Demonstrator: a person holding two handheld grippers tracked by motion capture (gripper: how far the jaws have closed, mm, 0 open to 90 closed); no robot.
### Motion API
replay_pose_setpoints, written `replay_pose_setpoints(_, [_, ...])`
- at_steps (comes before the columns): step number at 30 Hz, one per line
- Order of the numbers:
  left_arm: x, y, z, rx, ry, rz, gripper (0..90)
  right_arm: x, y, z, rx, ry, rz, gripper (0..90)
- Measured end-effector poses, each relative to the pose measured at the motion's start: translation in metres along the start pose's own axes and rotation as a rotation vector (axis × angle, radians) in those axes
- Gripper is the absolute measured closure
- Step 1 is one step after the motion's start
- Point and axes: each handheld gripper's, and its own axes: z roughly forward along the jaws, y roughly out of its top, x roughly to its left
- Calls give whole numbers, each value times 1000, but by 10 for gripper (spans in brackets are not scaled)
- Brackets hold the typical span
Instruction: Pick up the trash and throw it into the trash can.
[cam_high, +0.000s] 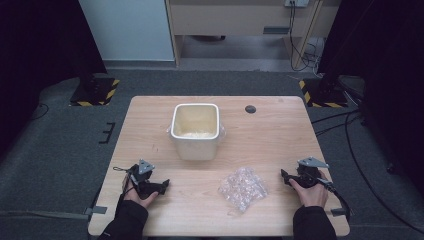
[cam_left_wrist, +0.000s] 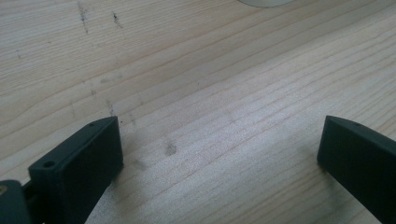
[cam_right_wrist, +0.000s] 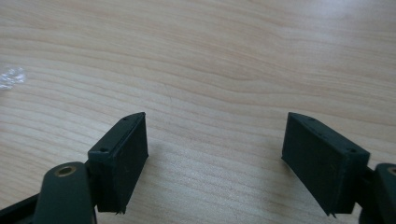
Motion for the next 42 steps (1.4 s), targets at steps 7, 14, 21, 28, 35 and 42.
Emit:
replay_pose_setpoints(7, [0, 0, 0, 0, 0, 0, 0, -2, 5, -16, -90, -16, 32, 224])
replay_pose_setpoints(14, [0, 0, 0, 0, 0, 0, 0, -3, 15, -33, -176, -14, 52, 221])
replay_pose_setpoints(21, [0, 0, 0, 0, 0, 0, 0, -1, 27, -51, -248, -10, 59, 215])
replay_pose_setpoints(28, [0, 0, 0, 0, 0, 0, 0, 8, 38, -67, -294, 1, 27, 206])
replay_pose_setpoints(35, [0, 0, 0, 0, 0, 0, 0, 18, 47, -78, -335, 37, 0, 204])
replay_pose_setpoints(42, [0, 0, 0, 0, 0, 0, 0, 34, 56, -86, -348, 83, -36, 202])
